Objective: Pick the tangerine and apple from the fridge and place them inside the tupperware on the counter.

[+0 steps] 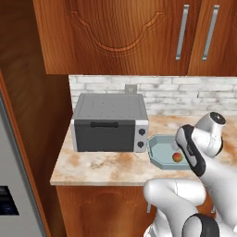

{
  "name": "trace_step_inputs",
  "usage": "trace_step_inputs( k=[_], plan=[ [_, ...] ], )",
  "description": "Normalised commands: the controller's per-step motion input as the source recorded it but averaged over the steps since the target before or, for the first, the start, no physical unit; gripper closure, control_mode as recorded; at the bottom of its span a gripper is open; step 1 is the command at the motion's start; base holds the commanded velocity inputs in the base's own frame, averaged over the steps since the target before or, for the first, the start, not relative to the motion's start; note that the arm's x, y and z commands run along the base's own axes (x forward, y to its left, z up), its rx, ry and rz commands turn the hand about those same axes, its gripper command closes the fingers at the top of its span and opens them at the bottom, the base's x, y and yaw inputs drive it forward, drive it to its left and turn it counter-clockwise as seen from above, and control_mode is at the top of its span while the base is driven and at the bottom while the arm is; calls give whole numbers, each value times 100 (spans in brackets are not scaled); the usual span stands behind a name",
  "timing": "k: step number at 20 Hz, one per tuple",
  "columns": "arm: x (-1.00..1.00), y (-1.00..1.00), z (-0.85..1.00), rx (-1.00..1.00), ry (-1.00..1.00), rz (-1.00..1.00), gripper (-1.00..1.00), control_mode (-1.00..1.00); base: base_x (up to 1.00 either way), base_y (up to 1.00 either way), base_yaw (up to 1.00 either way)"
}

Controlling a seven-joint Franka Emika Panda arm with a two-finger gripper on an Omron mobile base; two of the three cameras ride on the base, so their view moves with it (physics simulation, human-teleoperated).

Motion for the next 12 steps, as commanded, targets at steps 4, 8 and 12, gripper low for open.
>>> trace_step_inputs(
  k=[4, 8, 12],
  plan=[
    [-29, 0, 74, 18, -3, -3, -100, -100, 0, 0, 0],
    [-26, 0, 77, 23, 0, -7, -100, -100, 0, 0, 0],
    [-34, 2, 69, 21, 0, -12, -100, -100, 0, 0, 0]
  ],
)
